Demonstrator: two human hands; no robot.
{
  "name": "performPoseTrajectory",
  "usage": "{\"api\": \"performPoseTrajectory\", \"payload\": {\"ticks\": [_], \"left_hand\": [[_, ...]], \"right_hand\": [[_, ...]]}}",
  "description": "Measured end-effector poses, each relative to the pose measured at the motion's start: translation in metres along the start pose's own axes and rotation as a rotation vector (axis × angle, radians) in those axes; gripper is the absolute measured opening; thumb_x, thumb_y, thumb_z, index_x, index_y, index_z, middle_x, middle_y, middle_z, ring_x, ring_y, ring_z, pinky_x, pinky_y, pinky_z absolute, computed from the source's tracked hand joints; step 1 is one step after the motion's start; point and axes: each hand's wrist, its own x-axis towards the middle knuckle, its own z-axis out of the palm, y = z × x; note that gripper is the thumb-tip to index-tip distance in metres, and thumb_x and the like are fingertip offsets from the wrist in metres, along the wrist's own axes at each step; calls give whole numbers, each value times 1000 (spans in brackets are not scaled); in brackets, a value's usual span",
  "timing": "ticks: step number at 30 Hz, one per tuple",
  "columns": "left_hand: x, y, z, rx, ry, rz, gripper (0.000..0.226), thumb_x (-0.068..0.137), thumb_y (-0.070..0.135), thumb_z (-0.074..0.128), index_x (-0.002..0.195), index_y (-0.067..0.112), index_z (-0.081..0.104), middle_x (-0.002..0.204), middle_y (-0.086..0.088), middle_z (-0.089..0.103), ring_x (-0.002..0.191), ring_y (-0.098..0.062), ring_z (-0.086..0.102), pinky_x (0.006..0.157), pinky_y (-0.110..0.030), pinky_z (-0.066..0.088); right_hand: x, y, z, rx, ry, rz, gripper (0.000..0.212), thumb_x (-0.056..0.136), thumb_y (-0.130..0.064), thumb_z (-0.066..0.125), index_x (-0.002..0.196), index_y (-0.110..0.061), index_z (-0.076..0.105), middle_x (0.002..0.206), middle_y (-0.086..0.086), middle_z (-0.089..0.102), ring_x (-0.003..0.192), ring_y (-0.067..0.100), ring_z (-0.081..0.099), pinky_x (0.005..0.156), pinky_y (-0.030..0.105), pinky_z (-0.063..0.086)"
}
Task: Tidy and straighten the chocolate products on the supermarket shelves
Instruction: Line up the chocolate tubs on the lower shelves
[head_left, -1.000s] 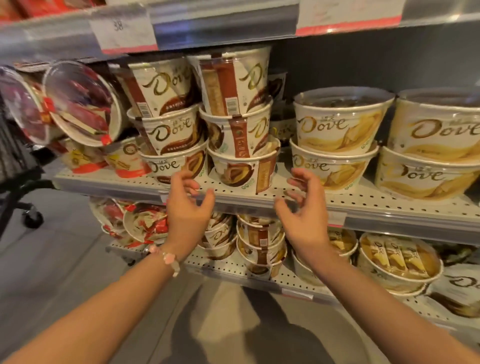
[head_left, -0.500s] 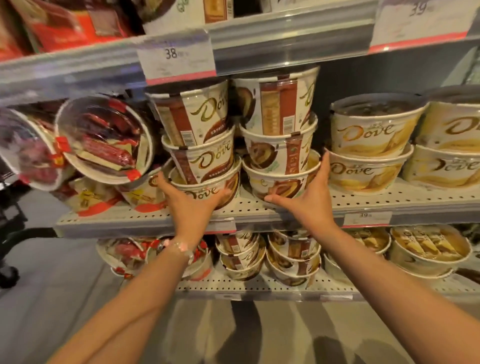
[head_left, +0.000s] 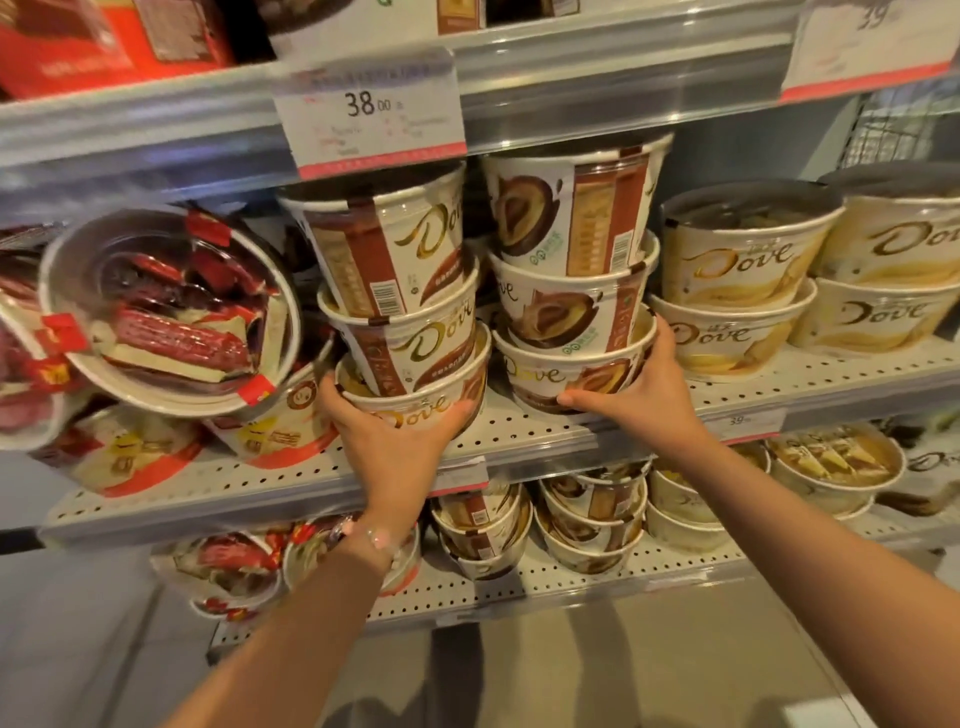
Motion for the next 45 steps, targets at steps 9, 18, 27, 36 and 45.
{"api": "performPoseTrajectory", "payload": {"ticks": [9, 18, 27, 36, 45], "left_hand": [[1, -11, 3, 8, 46, 75, 131, 34, 60, 82, 140, 28, 12, 140, -9, 29, 121, -9, 29, 98, -16, 21], [0, -8, 4, 26, 54, 55, 131, 36, 59, 82, 141, 27, 12, 144, -9, 26, 127, -12, 28, 105, -26, 22], [-3, 7, -10, 90, -48, -12, 133, 45, 46, 89, 146, 25, 5, 151, -5, 16, 138, -19, 18, 111, -33, 17], [-20, 54, -16, 104, 88, 129, 109, 59, 44, 83, 142, 21, 17, 146, -4, 24, 135, -18, 23, 113, -43, 25], [13, 78, -8, 155, 82, 134, 121, 43, 50, 88, 135, 18, 17, 137, -9, 34, 114, -11, 33, 95, -25, 29]], "right_hand": [[2, 2, -7, 29, -82, -1, 130, 36, -53, 88, 143, -26, 20, 136, -9, 45, 125, 11, 45, 104, 31, 38], [8, 7, -19, 56, -222, 5, 120, 43, -46, 89, 140, -38, 19, 120, -36, 39, 105, -27, 39, 82, 1, 33], [-21, -16, -22, -11, -137, -93, 110, 58, -41, 85, 145, -26, 19, 138, -12, 36, 125, 3, 34, 98, 15, 28], [-19, -68, -12, -58, 130, -174, 124, 55, -57, 81, 148, -20, 7, 153, 2, 19, 140, 16, 22, 110, 26, 21], [8, -69, -7, -136, 196, -156, 133, 43, -59, 85, 146, -24, 10, 147, 6, 30, 133, 22, 34, 95, 26, 27]]}}
